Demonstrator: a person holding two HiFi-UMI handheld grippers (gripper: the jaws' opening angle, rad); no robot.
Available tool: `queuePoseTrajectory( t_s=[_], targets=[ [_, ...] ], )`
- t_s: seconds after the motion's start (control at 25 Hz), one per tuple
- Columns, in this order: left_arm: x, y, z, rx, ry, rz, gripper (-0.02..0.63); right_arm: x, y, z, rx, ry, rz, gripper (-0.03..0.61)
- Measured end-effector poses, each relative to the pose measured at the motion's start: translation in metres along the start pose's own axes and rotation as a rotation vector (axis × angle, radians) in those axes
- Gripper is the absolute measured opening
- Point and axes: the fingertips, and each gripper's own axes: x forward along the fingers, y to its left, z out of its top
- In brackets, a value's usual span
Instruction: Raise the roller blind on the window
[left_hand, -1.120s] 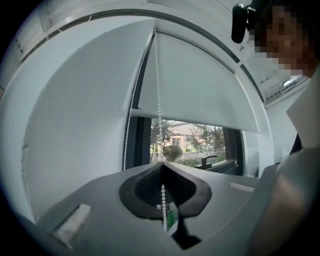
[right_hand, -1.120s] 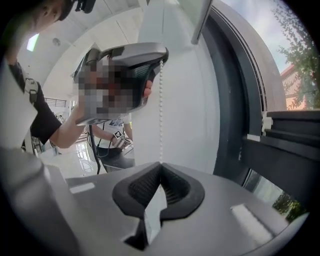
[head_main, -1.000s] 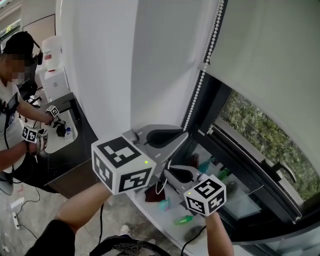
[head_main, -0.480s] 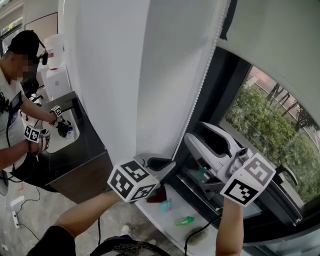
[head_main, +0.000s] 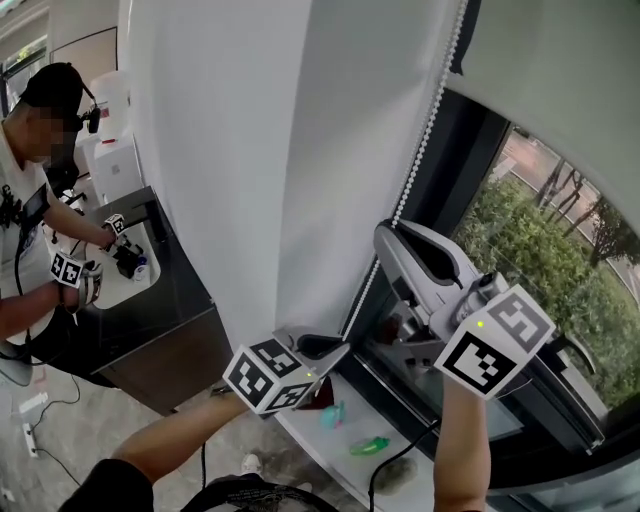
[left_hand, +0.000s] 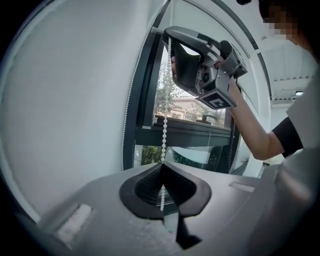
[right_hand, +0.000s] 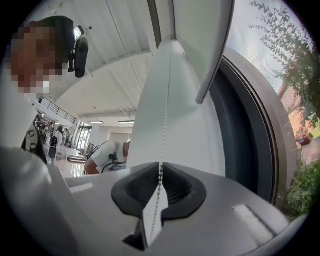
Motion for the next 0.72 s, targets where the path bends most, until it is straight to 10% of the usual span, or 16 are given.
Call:
queuePoseTrajectory(
  t_s=[0.2, 0.36, 0.72],
  targets=[
    [-0.014, -0.014, 0.005, -0.076, -0.029, -0.119, 0.015, -0.004, -0.001, -0.002, 0.002, -0.032, -0.002, 0.011],
    [-0.045, -0.024, 0.068, -0.038, -0.204, -0.120, 0.072, -0.022, -0.007, -0.006, 0.018, -0.063, -0.027, 0.009],
    [-0.078, -0.026, 0.175, 0.090, -0.394, -0.009, 0.072, -0.035, 0.011, -0.120, 0.000, 0.227, 0.001, 0.008]
  ],
)
